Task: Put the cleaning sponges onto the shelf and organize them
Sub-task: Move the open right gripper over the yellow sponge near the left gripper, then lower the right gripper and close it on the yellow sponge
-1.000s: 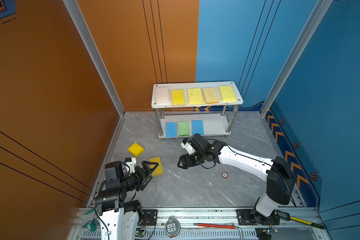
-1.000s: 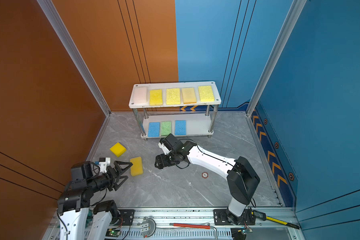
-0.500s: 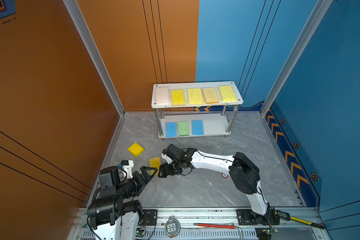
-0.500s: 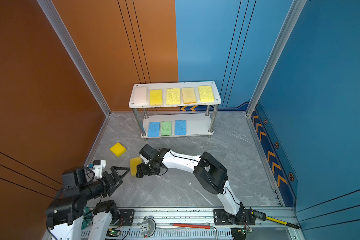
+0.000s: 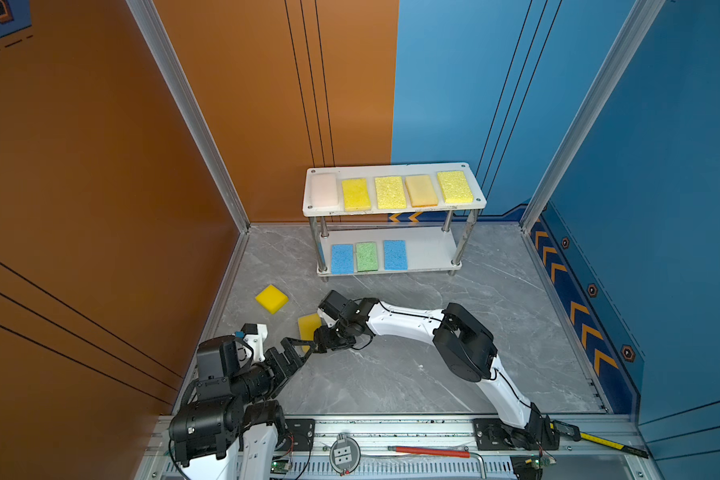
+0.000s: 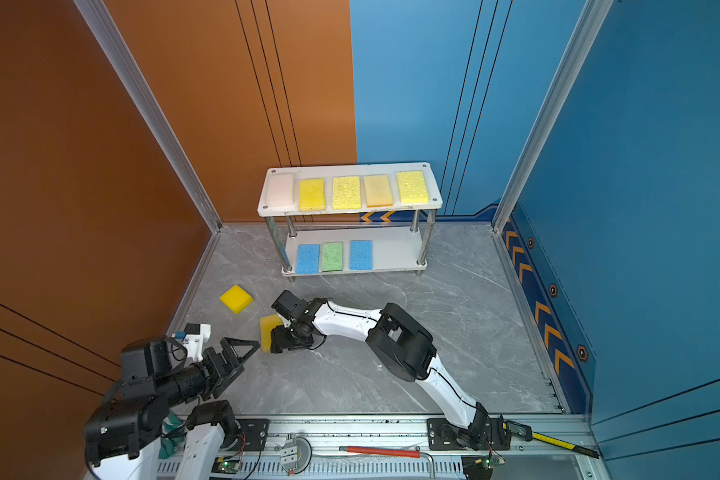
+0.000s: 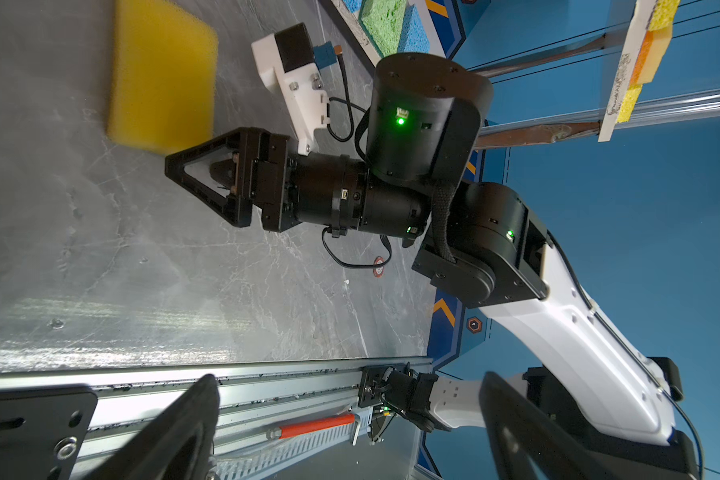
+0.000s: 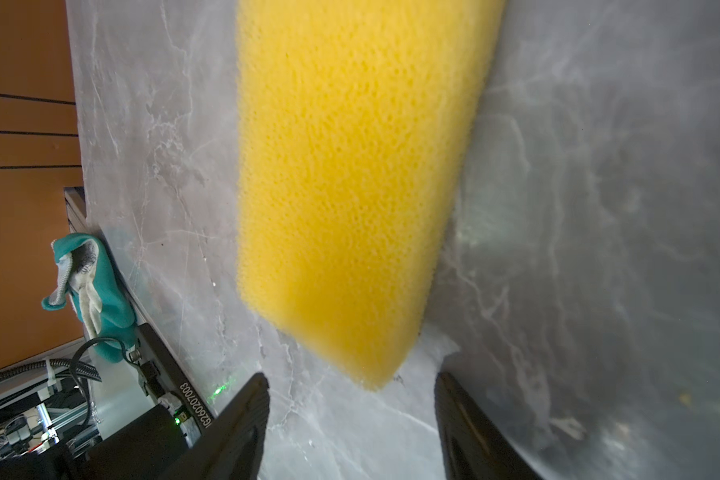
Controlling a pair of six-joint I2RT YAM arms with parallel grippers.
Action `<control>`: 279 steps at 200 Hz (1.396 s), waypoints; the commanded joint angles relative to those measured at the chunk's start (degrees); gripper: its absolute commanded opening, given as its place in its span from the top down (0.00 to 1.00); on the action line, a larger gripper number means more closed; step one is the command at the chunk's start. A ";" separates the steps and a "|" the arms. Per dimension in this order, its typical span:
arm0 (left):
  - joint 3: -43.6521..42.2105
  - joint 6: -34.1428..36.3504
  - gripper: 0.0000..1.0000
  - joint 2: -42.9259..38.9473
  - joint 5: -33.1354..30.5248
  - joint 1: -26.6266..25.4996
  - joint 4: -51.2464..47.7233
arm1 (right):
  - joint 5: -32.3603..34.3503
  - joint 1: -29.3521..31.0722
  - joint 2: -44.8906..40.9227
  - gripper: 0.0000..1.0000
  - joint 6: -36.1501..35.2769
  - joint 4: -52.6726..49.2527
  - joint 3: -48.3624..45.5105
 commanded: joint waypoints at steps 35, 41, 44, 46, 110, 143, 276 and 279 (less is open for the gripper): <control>1.09 2.05 0.02 0.80 -1.15 -1.16 -1.51 | 2.72 -1.21 2.34 0.39 0.95 -0.22 2.18; 1.15 2.04 0.02 0.79 -1.15 -1.25 -1.56 | 2.90 -1.40 2.54 0.39 1.05 -0.23 3.78; 1.23 2.09 0.02 0.73 -1.13 -1.26 -1.64 | 3.01 -1.48 2.59 0.40 1.10 -0.21 3.95; 1.27 2.05 0.02 0.74 -1.14 -1.27 -1.61 | 3.09 -1.53 2.66 0.40 1.21 -0.21 4.04; 1.28 2.45 0.02 -0.17 -2.19 -2.41 -3.45 | 3.63 -2.20 4.83 0.45 1.51 -0.39 6.08; 1.22 2.44 0.02 -0.17 -2.82 -3.09 -3.59 | 4.04 -1.95 5.39 0.48 0.60 -1.24 6.70; -0.19 1.57 0.02 -1.11 -3.25 -4.05 -3.60 | 6.46 -1.23 4.99 0.85 -2.77 -4.68 9.46; -0.24 1.49 0.02 -1.13 -3.24 -4.08 -3.55 | 6.46 -1.25 4.90 0.86 -2.73 -4.69 9.46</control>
